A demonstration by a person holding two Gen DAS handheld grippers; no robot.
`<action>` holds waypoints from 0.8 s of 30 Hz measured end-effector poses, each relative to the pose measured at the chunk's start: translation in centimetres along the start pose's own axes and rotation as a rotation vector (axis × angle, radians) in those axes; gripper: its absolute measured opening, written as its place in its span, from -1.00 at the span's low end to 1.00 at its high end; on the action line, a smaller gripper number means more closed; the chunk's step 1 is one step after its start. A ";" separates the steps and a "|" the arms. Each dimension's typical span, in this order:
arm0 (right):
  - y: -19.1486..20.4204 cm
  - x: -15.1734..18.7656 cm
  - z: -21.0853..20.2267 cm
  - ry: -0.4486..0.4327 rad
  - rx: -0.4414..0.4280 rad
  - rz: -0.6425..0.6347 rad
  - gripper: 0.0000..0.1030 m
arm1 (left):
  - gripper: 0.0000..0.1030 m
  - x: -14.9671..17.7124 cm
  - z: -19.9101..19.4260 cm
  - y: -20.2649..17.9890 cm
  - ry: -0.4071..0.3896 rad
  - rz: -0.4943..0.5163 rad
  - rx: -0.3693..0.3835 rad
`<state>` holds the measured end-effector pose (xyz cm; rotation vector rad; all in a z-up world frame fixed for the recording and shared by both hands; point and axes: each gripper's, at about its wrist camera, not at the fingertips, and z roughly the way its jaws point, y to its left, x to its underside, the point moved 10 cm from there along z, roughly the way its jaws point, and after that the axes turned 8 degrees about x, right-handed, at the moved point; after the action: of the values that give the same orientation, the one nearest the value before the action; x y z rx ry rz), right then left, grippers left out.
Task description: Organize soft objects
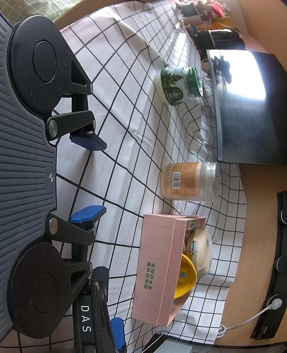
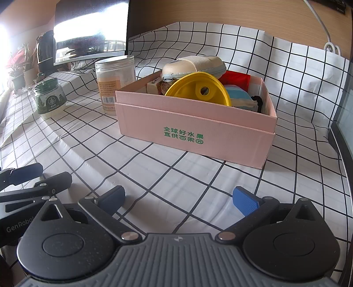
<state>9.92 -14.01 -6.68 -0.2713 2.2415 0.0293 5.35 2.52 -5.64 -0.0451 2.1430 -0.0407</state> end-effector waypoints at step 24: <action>0.1 0.0 0.0 0.000 0.000 0.000 1.00 | 0.18 0.1 -0.1 -0.1 0.006 -0.002 0.006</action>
<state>9.93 -13.92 -6.71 -0.2717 2.2416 0.0297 5.20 2.46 -5.67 -0.0436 2.1489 -0.0479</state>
